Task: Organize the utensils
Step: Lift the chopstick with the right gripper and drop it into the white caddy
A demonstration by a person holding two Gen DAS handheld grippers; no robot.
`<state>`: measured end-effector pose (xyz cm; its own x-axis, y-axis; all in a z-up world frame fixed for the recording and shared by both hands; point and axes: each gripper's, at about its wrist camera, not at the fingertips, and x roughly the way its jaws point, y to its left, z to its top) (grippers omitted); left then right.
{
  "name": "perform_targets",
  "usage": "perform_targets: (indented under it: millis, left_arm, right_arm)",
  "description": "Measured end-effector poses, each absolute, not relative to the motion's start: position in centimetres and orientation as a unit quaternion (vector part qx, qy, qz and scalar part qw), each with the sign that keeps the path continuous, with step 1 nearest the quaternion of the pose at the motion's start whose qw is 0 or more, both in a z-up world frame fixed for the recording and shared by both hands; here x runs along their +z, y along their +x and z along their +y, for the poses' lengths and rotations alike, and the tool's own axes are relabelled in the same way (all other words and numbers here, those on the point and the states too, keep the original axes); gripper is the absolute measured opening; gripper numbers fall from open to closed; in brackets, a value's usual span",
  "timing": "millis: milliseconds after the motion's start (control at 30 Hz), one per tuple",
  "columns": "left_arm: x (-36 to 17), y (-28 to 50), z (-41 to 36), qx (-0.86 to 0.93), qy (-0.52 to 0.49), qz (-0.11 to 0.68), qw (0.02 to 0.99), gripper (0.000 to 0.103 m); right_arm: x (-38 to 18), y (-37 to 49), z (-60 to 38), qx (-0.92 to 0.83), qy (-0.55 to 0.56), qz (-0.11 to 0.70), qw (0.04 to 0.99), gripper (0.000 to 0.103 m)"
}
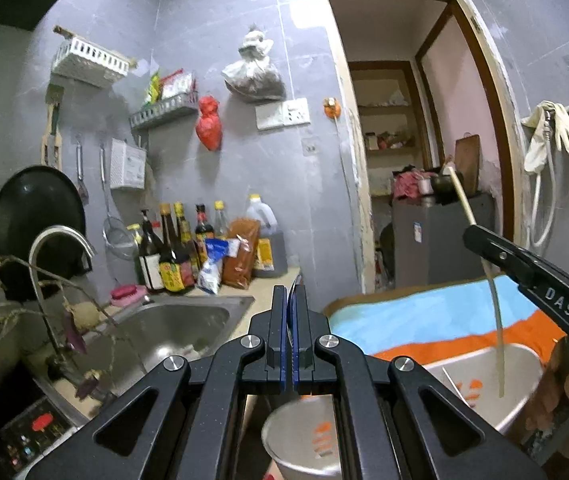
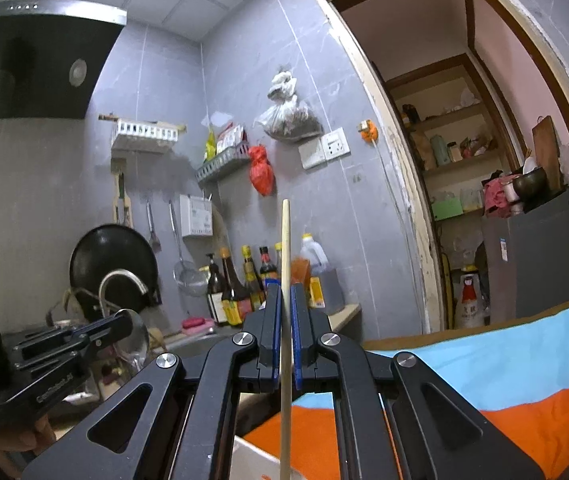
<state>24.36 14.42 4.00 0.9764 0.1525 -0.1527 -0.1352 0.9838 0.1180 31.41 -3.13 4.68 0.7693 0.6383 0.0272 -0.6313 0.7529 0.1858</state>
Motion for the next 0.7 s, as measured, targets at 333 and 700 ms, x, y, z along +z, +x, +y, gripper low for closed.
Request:
perform_targets:
  millis: [333,700]
  left_arm:
    - [3.9,23.9,16.0,-0.011,-0.033,0.156,0.987,0.004]
    - [5.7,22.3,15.4,-0.072,-0.101,0.166,0.978,0.027]
  right_arm:
    - [4.5,30.2,-3.0,0.357,0.055,0.062,0.930,0.004]
    - [6.6,27.7,-6.2,0.360,0.049,0.079,0.928,0.024]
